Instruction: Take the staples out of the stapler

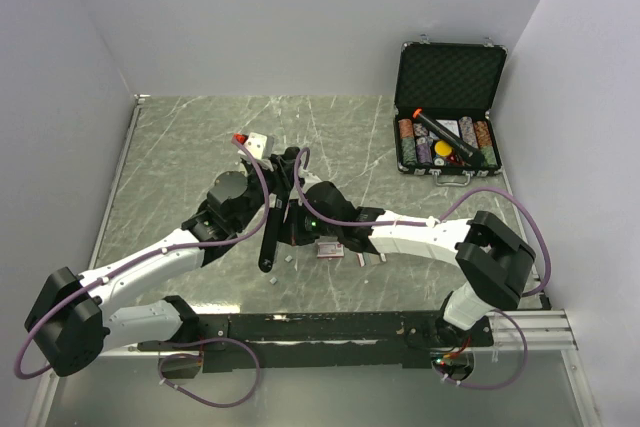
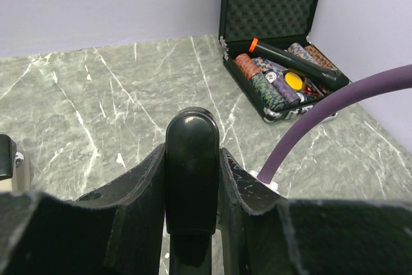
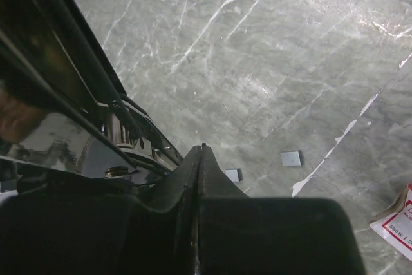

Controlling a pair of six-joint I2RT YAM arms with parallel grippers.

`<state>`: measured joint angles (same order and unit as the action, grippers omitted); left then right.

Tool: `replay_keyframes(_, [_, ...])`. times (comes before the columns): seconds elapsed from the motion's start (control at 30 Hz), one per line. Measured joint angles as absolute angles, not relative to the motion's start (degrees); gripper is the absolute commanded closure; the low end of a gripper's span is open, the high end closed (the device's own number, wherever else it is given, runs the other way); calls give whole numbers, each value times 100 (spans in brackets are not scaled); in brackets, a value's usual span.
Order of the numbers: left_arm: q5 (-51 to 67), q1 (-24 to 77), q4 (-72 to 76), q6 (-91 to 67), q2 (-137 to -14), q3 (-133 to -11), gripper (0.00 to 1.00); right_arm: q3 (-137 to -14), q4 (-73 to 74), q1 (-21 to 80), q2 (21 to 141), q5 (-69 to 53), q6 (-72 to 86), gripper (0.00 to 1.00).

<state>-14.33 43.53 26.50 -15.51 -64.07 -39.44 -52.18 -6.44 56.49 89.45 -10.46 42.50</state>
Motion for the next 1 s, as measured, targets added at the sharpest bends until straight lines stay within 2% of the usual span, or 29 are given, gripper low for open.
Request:
replay_keyframes(0.5, [-1448,4375,2383,-1557,-5966,-3962,99,-5207,-314,5704,8764,-840,4001,100])
replay_keyframes(1.0, [-1511,4375,1859,-1559,-5118,-4130,99,-5367,934,5723,7664,593,3363,100])
